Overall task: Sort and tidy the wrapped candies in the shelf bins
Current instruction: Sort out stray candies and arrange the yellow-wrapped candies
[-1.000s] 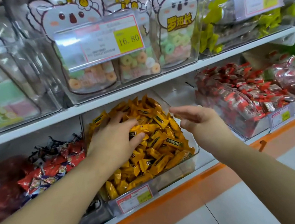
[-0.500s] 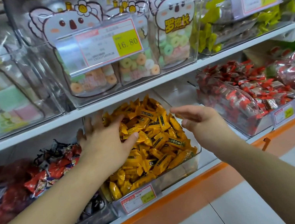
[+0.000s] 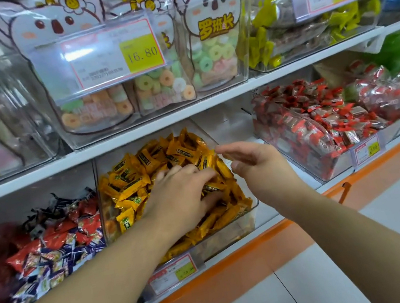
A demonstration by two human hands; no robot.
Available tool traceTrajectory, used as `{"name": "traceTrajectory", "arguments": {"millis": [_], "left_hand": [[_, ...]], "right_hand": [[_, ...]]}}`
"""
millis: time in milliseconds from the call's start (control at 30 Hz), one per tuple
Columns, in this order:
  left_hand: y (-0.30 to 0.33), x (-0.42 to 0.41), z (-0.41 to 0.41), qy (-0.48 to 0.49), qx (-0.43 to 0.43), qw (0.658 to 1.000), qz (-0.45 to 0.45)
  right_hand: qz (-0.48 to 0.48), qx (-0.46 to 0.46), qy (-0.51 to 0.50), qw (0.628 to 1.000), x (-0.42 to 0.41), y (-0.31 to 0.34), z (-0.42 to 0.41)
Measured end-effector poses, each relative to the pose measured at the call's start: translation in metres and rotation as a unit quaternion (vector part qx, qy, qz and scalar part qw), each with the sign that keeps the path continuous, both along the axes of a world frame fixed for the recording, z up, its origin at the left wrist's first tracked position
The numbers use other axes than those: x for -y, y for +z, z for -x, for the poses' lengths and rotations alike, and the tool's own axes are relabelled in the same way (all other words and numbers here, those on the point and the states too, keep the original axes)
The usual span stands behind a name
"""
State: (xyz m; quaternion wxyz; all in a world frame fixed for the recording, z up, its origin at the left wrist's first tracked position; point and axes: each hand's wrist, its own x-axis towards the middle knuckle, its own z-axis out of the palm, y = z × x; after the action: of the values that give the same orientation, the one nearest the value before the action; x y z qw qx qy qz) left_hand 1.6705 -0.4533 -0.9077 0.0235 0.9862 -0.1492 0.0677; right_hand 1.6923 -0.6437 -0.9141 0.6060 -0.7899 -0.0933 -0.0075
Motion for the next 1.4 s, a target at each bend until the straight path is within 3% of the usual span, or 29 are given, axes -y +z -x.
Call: {"name": "traceTrajectory", "arguments": {"millis": [433,933,1067,1200,1267,1333,1400], "left_hand": [[0.017,-0.040,-0.008,0.080,0.030,0.996,0.019],[0.012,-0.054,-0.002,0.041,0.085,0.995,0.026],[0.014,-0.047,0.021,0.035,0.098,0.993,0.059],[0.014,-0.024,0.082,-0.010,0.128,0.974,0.188],[-0.004,-0.014,0.122,-0.030,0.101,0.964,0.246],[-0.037,-0.010,0.158,-0.019,0.037,0.962,0.270],[-0.082,-0.014,0.185,0.021,-0.024,0.964,0.263]], "right_hand": [[0.046,-0.006,-0.011,0.999,-0.001,0.003,0.005],[0.059,-0.002,-0.007,0.998,-0.004,0.007,0.009],[0.099,0.053,-0.005,0.994,-0.001,0.013,0.012],[0.146,0.193,-0.034,0.970,-0.001,0.033,0.034],[0.125,0.215,0.017,0.969,-0.008,0.036,0.057],[0.106,0.164,0.111,0.974,-0.017,0.021,0.092],[0.151,0.088,0.202,0.964,-0.025,-0.007,0.125]]}}
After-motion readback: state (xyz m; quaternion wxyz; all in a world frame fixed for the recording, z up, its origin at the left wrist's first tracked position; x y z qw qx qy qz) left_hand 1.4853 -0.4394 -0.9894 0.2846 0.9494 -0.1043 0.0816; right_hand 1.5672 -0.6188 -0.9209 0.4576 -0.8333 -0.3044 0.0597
